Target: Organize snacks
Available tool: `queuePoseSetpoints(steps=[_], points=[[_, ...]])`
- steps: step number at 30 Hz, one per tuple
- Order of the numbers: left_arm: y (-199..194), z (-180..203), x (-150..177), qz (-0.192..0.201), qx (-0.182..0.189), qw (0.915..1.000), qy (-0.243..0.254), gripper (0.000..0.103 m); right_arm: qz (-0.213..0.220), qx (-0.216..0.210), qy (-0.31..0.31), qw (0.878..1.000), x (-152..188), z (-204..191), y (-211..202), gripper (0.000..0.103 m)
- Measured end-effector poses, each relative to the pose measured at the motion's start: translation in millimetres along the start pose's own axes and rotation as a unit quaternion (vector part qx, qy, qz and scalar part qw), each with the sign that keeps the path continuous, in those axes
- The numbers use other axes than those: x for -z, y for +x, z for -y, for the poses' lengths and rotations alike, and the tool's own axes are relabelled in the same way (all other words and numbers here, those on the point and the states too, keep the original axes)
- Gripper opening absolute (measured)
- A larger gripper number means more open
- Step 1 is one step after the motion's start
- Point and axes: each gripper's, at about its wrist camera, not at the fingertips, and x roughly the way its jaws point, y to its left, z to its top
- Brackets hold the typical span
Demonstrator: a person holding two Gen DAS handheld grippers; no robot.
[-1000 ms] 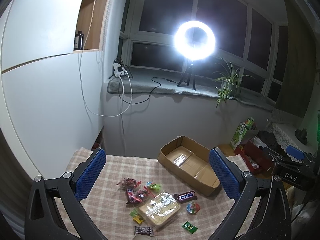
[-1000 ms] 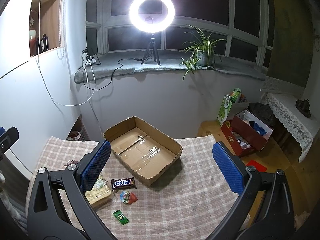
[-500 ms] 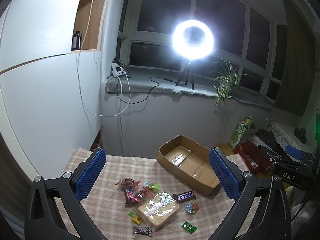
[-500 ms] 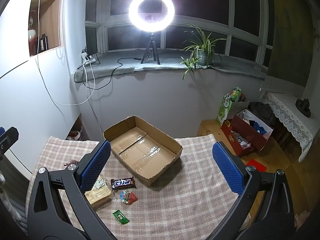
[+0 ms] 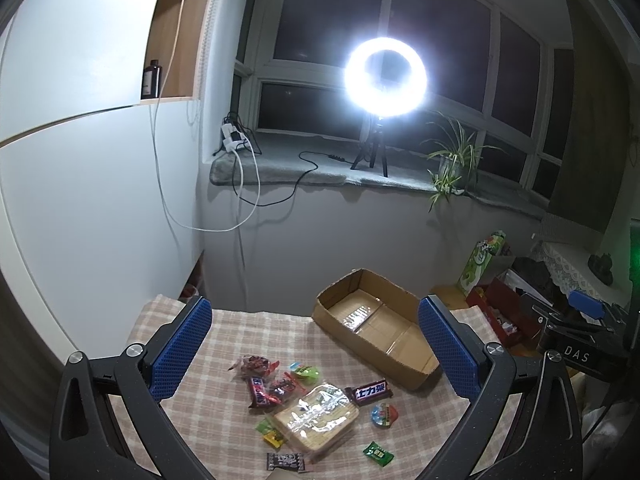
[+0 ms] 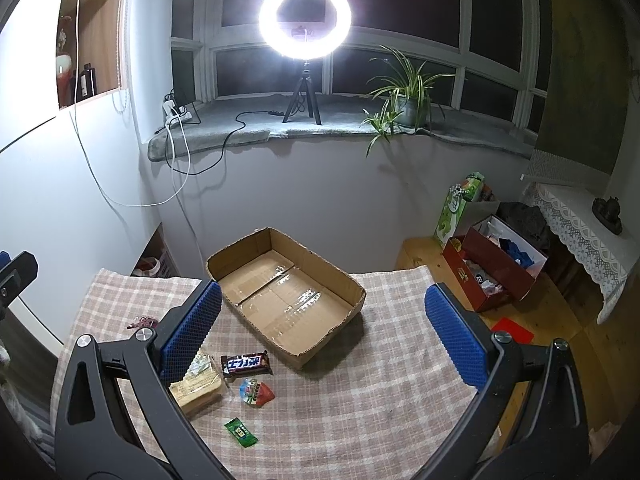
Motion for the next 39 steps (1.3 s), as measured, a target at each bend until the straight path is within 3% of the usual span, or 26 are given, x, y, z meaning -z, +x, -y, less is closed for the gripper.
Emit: queuePoseSetpoints(steps=[10,20,29,32,39], points=[[9.9,-4.5,3.3,-0.017,0.002,0.9999,-0.001,0.102,-0.022,-0.007,-0.011,1.000,3.8,-5.6,16.8,0.103],[32.1,-38.7,19.6,-0.069,-0.013,0.9967,-0.040,0.102,-0.103,-0.100,-0.003,0.990,32.5,-10.7,60.4,0.103],[55.2,-60.4,48.8,-0.132,-0.010,0.9879,-0.080,0.102,-0.159,-0.191,-0.009,0.969,64.2,-22.8,101.2,0.103],[64.8,-64.4,60.9,-0.156,-0.002,0.9835,-0.092,0.102,-0.190,-0.202,-0.023,0.961,74.3,-31.3,118.4,0.103],[91.8,-72.7,100.8,-0.229,0.039,0.9618,-0.145,0.089,-0.270,-0.258,-0.052,0.926,104.0,-67.2,158.8,0.103]])
